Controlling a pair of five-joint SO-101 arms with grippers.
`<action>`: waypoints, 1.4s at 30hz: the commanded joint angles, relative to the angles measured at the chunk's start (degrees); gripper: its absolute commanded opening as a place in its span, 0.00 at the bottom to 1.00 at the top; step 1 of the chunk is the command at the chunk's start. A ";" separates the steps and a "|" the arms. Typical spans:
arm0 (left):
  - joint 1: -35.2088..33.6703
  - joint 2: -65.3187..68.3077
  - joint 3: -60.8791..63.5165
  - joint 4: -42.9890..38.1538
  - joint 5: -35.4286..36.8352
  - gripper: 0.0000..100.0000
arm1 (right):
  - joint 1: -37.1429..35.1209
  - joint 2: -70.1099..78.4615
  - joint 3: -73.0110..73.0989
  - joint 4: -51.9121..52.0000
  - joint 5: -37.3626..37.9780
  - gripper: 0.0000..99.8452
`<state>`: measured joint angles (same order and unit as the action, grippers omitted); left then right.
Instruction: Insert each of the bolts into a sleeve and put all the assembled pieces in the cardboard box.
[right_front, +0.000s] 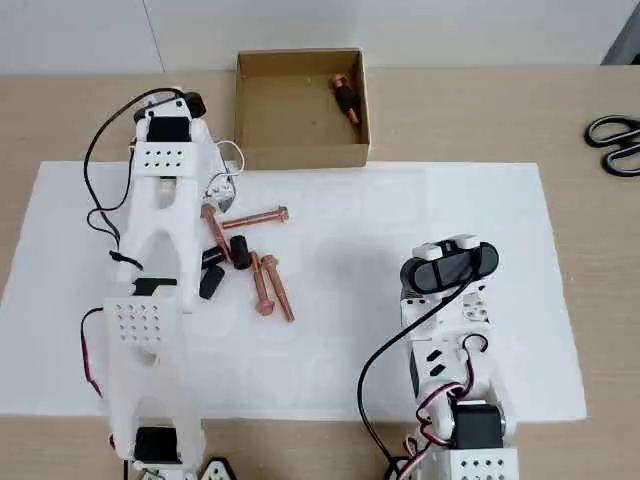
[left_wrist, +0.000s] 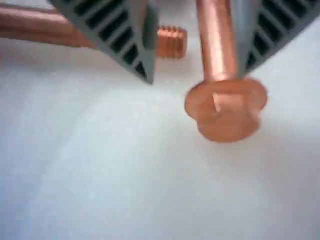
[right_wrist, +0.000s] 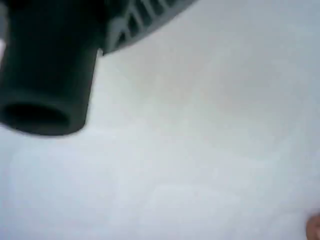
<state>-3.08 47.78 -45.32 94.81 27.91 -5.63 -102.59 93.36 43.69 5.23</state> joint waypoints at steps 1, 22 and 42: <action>-0.88 0.97 -3.30 0.35 0.09 0.11 | 0.48 -1.19 -0.35 -1.54 0.26 0.00; -1.14 8.97 -4.26 5.45 0.09 0.11 | 0.48 -1.19 -0.35 -1.54 0.18 0.00; 2.11 8.97 -11.21 5.54 0.00 0.01 | 0.48 -1.19 -0.35 -1.54 0.18 0.00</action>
<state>-1.85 56.84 -53.58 98.95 28.18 -5.63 -102.59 93.36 43.69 5.23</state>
